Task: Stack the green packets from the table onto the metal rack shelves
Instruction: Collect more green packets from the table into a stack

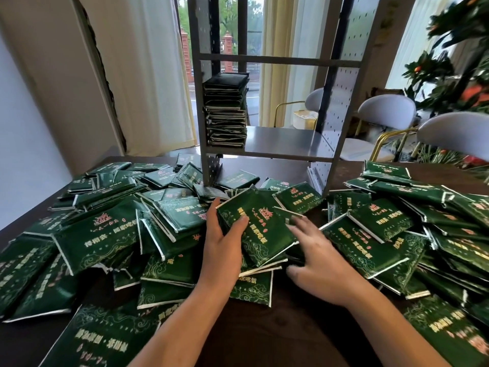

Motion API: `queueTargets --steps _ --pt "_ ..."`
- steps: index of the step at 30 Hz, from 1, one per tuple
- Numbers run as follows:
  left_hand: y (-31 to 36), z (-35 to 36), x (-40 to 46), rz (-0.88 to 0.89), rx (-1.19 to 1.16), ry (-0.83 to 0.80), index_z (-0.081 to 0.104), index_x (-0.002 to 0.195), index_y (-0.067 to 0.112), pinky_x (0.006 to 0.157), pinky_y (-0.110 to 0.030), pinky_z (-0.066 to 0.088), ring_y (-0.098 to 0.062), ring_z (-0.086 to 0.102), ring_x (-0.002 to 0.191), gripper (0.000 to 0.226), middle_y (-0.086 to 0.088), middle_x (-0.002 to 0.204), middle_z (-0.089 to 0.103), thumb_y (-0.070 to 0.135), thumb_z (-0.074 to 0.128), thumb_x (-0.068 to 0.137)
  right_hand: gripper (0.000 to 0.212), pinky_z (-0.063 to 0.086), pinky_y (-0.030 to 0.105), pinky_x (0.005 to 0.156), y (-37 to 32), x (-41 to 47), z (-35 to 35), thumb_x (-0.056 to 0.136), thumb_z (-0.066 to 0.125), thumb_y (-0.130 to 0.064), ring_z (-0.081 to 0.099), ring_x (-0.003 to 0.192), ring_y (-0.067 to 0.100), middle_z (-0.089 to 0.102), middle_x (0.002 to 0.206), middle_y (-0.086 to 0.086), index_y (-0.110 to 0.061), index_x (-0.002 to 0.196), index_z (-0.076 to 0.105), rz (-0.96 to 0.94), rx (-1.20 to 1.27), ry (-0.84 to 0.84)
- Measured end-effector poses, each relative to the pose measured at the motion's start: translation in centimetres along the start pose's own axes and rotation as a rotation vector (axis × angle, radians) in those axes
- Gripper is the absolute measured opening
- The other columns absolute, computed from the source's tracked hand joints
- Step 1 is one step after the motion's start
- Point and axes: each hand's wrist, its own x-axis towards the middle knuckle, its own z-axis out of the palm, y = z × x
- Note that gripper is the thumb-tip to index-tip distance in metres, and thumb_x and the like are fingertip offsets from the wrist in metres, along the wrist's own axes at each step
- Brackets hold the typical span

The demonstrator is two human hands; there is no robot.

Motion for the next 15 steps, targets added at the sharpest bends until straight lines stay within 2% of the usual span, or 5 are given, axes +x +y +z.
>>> queueTargets --steps 5,7,9,11,15 --pt "0.2 -0.1 0.1 -0.022 -0.035 -0.001 0.04 0.144 0.039 0.081 -0.039 0.059 -0.02 0.074 0.095 0.053 -0.003 0.111 0.073 0.013 0.056 0.101 0.067 0.032 0.035 0.118 -0.4 0.1 0.2 0.089 0.057 -0.012 0.045 0.139 0.012 0.048 0.152 -0.008 -0.026 0.152 0.042 -0.022 -0.113 0.185" --pt "0.2 -0.2 0.2 -0.028 -0.035 0.0 0.039 0.146 0.039 0.083 -0.041 0.059 -0.021 0.074 0.095 0.054 -0.004 0.111 0.074 0.014 0.056 0.101 0.057 0.052 0.023 0.088 -0.3 0.0 -0.1 0.089 0.057 -0.009 0.067 0.099 0.001 0.067 0.13 -0.007 -0.027 0.143 0.055 0.013 0.032 0.236" --pt "0.1 -0.2 0.2 -0.033 -0.033 -0.006 0.037 0.147 0.039 0.079 -0.039 0.059 -0.02 0.074 0.094 0.056 -0.004 0.111 0.074 0.014 0.055 0.101 0.042 0.043 0.012 0.052 -0.1 0.0 -0.3 0.094 0.058 -0.011 0.061 0.057 -0.002 0.074 0.096 -0.011 -0.028 0.132 0.065 0.056 0.173 0.291" --pt "0.1 -0.3 0.2 -0.034 -0.013 -0.019 0.035 0.149 0.039 0.076 -0.036 0.059 -0.019 0.074 0.093 0.057 -0.004 0.112 0.073 0.014 0.054 0.102 0.027 0.04 0.013 0.047 0.0 0.2 -0.5 0.1 0.057 -0.017 0.06 0.055 0.004 0.07 0.079 -0.015 -0.03 0.121 0.068 0.089 0.296 0.417" --pt "-0.2 -0.3 0.1 0.006 0.103 -0.039 0.026 0.146 0.057 0.1 -0.046 0.053 -0.018 0.066 0.114 0.065 0.003 0.134 0.062 0.03 0.059 0.097 0.026 0.046 0.011 0.071 -0.2 0.2 -0.5 0.103 0.053 -0.023 0.063 0.084 -0.001 0.068 0.097 -0.02 -0.031 0.126 0.063 0.097 0.576 0.583"
